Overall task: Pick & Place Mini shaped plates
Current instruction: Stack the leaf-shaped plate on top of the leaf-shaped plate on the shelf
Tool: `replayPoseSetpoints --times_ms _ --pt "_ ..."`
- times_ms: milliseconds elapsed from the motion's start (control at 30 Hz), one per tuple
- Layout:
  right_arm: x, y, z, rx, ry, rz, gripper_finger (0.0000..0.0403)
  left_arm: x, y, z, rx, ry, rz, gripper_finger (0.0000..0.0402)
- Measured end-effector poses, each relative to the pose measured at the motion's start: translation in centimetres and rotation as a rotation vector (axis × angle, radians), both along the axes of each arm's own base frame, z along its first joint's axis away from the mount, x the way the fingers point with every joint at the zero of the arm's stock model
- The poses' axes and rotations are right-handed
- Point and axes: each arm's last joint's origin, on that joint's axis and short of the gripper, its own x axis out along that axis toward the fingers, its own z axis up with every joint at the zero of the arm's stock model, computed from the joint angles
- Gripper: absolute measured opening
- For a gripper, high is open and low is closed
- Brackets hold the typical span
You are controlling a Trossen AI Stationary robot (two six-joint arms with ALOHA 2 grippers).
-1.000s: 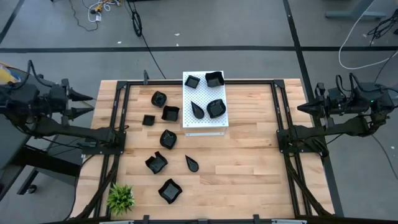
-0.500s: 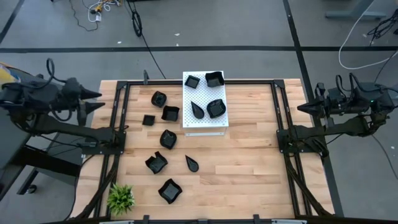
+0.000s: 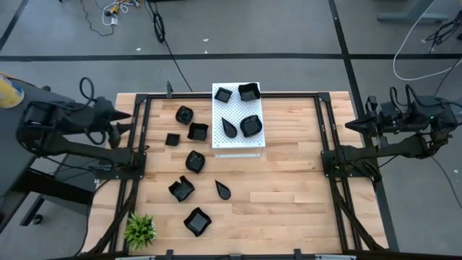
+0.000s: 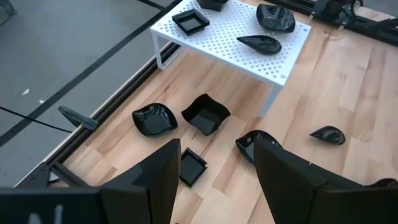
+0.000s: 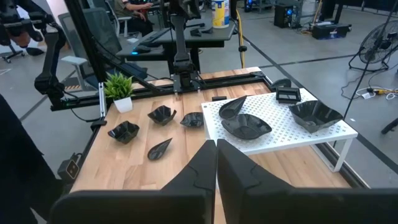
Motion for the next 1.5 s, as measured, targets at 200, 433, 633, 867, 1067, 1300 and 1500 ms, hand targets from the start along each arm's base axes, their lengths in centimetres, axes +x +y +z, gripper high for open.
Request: replayPoseSetpoints --times_ms 200,433,633,867,1067,1300,1500 --pt "0.0 0.0 0.0 0.0 0.0 0.0 0.0019 1.5 0.0 -0.7 0.007 -0.032 0.01 0.0209" --pt "0.0 0.0 0.0 0.0 0.0 0.0 0.0019 2.6 0.0 -1.0 0.065 -0.052 0.029 0.0208" --pt "0.0 0.0 0.0 0.0 0.0 0.0 0.0019 2.9 0.0 -1.2 0.102 -0.043 0.009 0.0208" --pt "0.0 0.0 0.0 0.0 0.0 0.0 0.0019 2.9 0.2 -1.2 0.146 -0.031 0.043 0.0208" --pt "0.0 0.0 0.0 0.0 0.0 0.0 0.0019 3.0 0.2 -1.6 0.157 0.035 0.048 0.0208" --pt "0.0 0.0 0.0 0.0 -0.001 0.0 0.0019 3.7 0.4 -1.9 0.133 0.107 0.067 0.0208" --pt "0.0 0.0 0.0 0.0 0.0 0.001 0.0019 4.7 1.1 -1.9 0.155 0.153 0.132 0.0208"
